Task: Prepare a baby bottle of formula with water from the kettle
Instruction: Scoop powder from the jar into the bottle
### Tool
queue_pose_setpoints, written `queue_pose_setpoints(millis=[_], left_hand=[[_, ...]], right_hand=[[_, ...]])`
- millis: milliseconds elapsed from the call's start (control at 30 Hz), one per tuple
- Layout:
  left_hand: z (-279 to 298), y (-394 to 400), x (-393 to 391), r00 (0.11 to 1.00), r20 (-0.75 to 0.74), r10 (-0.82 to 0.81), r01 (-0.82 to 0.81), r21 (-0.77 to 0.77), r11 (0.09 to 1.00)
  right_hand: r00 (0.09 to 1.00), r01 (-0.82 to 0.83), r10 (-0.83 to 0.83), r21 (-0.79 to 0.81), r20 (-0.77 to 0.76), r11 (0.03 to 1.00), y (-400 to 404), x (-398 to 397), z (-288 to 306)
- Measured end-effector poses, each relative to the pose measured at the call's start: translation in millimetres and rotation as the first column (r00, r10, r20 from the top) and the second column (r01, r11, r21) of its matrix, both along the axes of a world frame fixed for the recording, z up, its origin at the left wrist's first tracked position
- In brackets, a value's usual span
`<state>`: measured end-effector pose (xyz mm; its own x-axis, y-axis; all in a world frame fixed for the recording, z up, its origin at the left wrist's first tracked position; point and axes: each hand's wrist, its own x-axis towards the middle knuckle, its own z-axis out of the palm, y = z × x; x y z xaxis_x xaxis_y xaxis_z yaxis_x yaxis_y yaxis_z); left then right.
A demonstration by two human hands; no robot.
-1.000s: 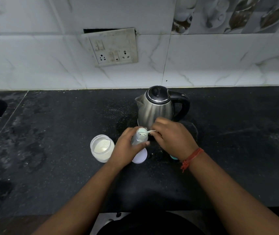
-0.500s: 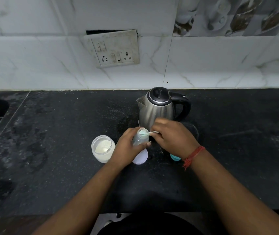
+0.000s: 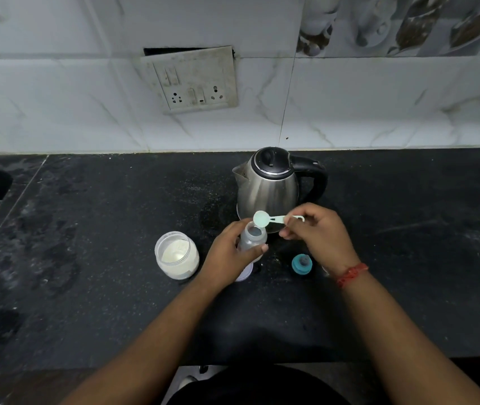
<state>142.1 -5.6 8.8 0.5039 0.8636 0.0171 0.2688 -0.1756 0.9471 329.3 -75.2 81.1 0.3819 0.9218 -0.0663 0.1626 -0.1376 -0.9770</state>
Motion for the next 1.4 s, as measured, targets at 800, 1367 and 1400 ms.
queue_pose_setpoints(millis=[800, 1367, 1400], left_hand=[[-48, -15, 42, 0.995, -0.045, -0.088, 0.08, -0.166, 0.983], [8, -3, -21, 0.975, 0.173, 0.14, -0.101, -0.214, 0.972], [14, 0, -30, 0.965, 0.188, 0.183, -0.148, -0.188, 0.971]], right_hand=[[0.863, 0.231, -0.282, -0.17, -0.419, 0.958, -31, 30, -22], [0.872, 0.145, -0.168, -0.085, -0.459, 0.986, 1, 0, -4], [0.875, 0.13, -0.152, -0.079, -0.459, 0.988, 6, -6, -3]])
